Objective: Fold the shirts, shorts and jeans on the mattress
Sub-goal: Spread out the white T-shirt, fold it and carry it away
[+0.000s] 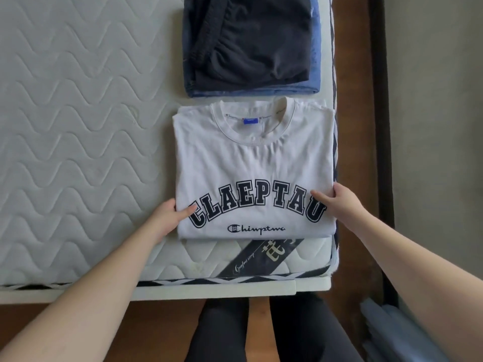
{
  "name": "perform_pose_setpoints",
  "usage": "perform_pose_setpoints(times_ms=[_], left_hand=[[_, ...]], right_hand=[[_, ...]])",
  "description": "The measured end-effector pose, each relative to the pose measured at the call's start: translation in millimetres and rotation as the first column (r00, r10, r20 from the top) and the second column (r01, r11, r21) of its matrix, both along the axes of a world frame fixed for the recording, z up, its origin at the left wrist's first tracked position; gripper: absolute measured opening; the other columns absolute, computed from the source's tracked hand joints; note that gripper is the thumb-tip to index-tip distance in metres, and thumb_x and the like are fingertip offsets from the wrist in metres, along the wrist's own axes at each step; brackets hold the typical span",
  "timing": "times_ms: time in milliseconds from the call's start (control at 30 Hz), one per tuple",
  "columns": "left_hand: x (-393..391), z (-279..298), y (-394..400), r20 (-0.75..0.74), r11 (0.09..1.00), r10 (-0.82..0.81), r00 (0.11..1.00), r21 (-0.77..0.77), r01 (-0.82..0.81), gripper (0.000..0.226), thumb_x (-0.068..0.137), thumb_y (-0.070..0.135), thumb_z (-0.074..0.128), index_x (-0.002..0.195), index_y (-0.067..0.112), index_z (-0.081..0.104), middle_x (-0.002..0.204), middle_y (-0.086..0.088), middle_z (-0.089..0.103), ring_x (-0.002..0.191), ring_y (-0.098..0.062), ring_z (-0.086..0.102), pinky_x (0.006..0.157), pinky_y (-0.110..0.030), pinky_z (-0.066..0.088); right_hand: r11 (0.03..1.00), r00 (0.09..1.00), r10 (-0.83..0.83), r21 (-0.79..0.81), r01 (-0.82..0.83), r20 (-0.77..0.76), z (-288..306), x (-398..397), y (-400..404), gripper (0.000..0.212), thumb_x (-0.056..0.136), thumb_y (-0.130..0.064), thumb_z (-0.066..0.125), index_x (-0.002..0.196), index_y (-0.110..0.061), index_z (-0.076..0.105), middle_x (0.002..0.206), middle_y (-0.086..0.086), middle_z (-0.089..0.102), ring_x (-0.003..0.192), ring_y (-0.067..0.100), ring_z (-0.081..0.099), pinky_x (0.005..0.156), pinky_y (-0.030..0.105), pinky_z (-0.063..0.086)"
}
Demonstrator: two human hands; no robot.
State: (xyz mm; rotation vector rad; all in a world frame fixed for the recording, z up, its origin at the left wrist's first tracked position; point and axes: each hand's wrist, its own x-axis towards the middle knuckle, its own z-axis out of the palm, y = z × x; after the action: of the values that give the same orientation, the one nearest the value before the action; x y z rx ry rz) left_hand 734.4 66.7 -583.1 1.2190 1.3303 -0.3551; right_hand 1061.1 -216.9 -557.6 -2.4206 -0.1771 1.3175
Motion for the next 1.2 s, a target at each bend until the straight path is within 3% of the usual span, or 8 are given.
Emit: perform_pose_setpoints(times_ms=[200,333,467,667,833,967,1067,1200], left_hand=[[-24.5,3.8,-32.7,-0.072,0.996,-0.052,0.996,0.063,0.057,0.023,0.092,0.025,0.069,0.11,0.014,0.059,0.114,-0.007,0.069,0.106,-0.024,0.065,0.099,-0.043,0.049],[-26.4,13.2,-44.6,-0.108,0.963,-0.091,0.99,0.243,0.115,0.028,0.093,0.026,0.067,0.104,0.001,0.058,0.1,-0.016,0.07,0.09,-0.03,0.067,0.079,-0.038,0.05],[-31.0,19.3,-59.0,-0.168,0.922,-0.089,0.982,0.359,0.145,0.041,0.094,0.036,0.063,0.094,-0.004,0.054,0.081,-0.019,0.066,0.061,-0.024,0.063,0.057,-0.031,0.041],[-31.6,9.2,-64.5,-0.247,0.885,-0.056,0.967,0.437,0.162,0.037,0.097,0.033,0.058,0.085,-0.001,0.052,0.07,-0.015,0.062,0.063,-0.028,0.058,0.051,-0.031,0.035],[-32.2,11.7,-66.5,-0.35,0.823,-0.064,0.935,0.511,0.248,0.035,0.097,0.043,0.054,0.09,0.008,0.054,0.08,-0.011,0.065,0.078,-0.035,0.061,0.061,-0.036,0.038],[-24.5,26.2,-79.5,-0.294,0.598,0.023,0.956,0.77,0.222,0.025,0.1,0.032,0.049,0.099,0.007,0.056,0.09,-0.019,0.066,0.083,-0.041,0.061,0.065,-0.04,0.041],[6.9,25.3,-98.1,-0.224,0.348,-0.312,0.924,0.878,0.33,0.028,0.094,0.016,0.048,0.114,0.001,0.061,0.111,-0.021,0.064,0.104,-0.04,0.059,0.087,-0.046,0.046],[64.8,8.7,-119.3,-0.229,0.256,-0.566,0.792,0.865,0.432,0.05,0.096,0.017,0.042,0.145,0.008,0.046,0.152,-0.01,0.042,0.143,-0.028,0.036,0.117,-0.045,0.028]], right_hand=[[0.966,0.971,0.226,-0.111,-0.234,-0.082,10.2,-21.7,-32.1,0.045,0.08,-0.046,0.076,0.109,-0.017,0.057,0.104,0.0,0.066,0.094,0.022,0.061,0.083,0.038,0.052],[0.985,0.983,0.17,-0.055,-0.166,0.072,17.1,-23.6,-48.0,0.031,0.085,-0.044,0.072,0.093,-0.02,0.055,0.085,0.0,0.065,0.076,0.022,0.064,0.069,0.043,0.057],[0.996,0.978,0.094,-0.017,-0.092,0.187,12.2,-35.9,-55.9,0.032,0.088,-0.044,0.068,0.097,-0.017,0.052,0.084,-0.002,0.064,0.07,0.019,0.062,0.061,0.038,0.053],[0.995,0.991,0.07,-0.079,-0.061,0.118,-5.2,-52.8,-64.0,0.032,0.09,-0.042,0.067,0.096,-0.014,0.053,0.087,0.001,0.065,0.065,0.011,0.064,0.051,0.027,0.042],[0.989,0.978,0.013,-0.149,0.018,0.208,1.2,-56.0,-65.2,0.034,0.091,-0.043,0.065,0.105,-0.015,0.052,0.1,0.004,0.064,0.081,0.021,0.059,0.067,0.033,0.043],[0.995,0.813,0.031,-0.091,0.027,0.581,11.8,-78.4,-54.5,0.036,0.098,-0.036,0.049,0.127,-0.014,0.052,0.12,0.01,0.06,0.107,0.031,0.054,0.09,0.043,0.041],[0.969,0.746,0.176,0.021,-0.247,0.642,10.8,-111.3,-23.9,0.045,0.1,-0.025,0.048,0.142,-0.012,0.043,0.141,0.01,0.05,0.132,0.029,0.042,0.11,0.045,0.03],[0.858,0.703,0.355,0.085,-0.507,0.617,-6.7,-146.2,39.3,0.055,0.102,-0.017,0.033,0.156,-0.014,0.022,0.163,0.003,0.02,0.151,0.017,0.012,0.122,0.034,0.001]])
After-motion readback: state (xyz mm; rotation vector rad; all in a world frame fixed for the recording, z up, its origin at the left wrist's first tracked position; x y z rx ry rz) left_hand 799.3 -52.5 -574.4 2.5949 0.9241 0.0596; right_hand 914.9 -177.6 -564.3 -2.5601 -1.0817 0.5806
